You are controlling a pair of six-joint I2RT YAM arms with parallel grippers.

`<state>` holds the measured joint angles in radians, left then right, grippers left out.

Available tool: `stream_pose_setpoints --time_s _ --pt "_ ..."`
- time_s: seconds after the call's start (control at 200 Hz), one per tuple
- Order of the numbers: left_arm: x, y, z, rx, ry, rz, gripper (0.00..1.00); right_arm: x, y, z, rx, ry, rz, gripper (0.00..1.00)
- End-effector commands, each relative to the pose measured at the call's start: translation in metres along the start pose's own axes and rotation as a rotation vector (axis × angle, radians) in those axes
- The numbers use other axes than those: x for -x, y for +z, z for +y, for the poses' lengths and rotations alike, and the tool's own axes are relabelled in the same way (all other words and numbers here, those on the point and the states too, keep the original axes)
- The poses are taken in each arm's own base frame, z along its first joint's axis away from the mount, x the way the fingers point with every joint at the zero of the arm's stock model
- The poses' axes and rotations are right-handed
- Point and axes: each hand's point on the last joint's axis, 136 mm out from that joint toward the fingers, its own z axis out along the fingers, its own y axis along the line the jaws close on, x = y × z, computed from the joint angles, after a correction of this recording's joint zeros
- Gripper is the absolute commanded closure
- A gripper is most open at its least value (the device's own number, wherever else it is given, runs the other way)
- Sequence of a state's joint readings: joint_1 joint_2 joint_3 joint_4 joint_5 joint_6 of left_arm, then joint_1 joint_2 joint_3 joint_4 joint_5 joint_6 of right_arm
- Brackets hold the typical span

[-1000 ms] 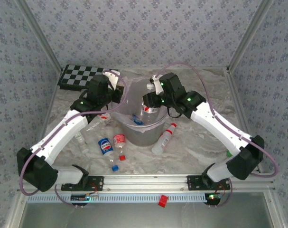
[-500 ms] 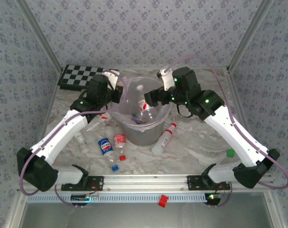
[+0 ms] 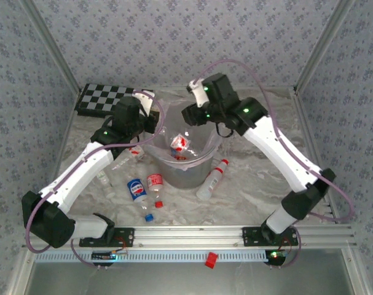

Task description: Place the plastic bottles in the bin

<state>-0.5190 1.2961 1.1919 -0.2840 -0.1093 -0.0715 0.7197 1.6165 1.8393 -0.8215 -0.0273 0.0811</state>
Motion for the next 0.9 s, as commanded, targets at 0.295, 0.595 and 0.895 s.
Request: stream_pose_setpoints --time_s 0.295,0.595,0.895 --pt "-0.024 0.005 0.005 0.023 -0.009 0.086 0.77 0.013 -0.059 -0.029 -0.092 0.068 -0.092 0.49" --pt "-0.023 0.005 0.003 0.009 -0.019 0.085 0.77 -0.105 -0.097 -0.156 -0.369 0.593 -0.049 0.08" --pt "-0.033 0.014 0.001 0.001 -0.024 0.121 0.77 -0.194 -0.029 -0.141 -0.21 0.827 0.174 0.0"
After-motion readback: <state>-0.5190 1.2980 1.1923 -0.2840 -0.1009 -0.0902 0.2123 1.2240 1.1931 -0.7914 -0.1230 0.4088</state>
